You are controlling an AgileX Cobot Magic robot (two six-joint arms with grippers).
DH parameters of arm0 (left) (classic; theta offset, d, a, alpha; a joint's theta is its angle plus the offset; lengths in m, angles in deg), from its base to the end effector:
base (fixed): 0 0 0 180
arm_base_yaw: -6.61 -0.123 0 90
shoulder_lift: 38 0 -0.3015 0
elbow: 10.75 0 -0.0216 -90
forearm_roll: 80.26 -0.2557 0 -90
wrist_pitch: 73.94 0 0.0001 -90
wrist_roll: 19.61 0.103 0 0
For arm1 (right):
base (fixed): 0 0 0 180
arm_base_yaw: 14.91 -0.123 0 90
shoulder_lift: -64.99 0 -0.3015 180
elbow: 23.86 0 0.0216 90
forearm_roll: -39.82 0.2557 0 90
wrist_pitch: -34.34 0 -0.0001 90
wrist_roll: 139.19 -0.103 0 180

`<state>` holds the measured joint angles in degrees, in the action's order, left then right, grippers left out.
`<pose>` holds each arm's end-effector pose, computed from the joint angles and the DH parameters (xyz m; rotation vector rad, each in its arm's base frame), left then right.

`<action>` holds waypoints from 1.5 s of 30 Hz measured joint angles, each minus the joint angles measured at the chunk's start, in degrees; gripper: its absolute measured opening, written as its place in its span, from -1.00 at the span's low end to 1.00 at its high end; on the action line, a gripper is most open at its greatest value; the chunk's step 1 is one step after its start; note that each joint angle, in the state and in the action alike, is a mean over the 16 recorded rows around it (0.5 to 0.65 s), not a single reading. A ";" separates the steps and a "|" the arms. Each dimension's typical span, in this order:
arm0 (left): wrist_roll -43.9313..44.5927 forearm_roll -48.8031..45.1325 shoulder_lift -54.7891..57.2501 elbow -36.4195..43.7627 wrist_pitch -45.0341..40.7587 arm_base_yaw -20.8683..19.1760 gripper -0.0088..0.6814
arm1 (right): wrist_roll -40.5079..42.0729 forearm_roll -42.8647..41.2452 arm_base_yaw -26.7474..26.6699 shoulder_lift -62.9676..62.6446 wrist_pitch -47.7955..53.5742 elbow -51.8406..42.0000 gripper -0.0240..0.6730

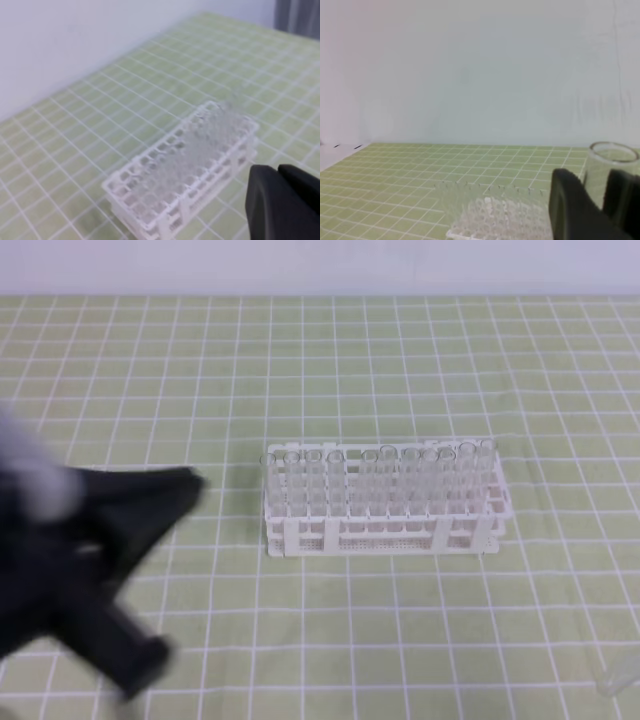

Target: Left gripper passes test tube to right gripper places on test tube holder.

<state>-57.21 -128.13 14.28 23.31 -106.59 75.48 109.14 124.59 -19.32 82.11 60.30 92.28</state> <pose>0.0955 -0.1327 0.3676 0.9132 1.6657 -0.3642 0.0495 0.0489 0.2836 -0.2264 1.4819 0.6140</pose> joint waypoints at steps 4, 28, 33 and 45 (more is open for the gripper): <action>-1.45 -0.33 -8.77 3.16 -2.47 0.01 -0.98 | 0.00 -0.01 0.00 0.00 -0.15 0.00 -0.64; -8.15 3.15 -36.61 19.15 -3.43 0.05 -0.98 | 12.66 1.10 0.00 4.79 1.46 3.23 -0.64; -8.16 3.23 -36.74 19.13 -3.52 0.06 -0.98 | 20.33 2.31 0.00 12.21 1.56 7.24 -0.64; -8.15 3.09 -36.57 19.16 -3.43 0.04 -0.98 | 36.43 9.05 0.00 36.03 6.12 19.35 -0.64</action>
<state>-65.36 -125.04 -22.29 42.47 -110.02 75.52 145.57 133.64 -19.32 118.14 66.42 111.63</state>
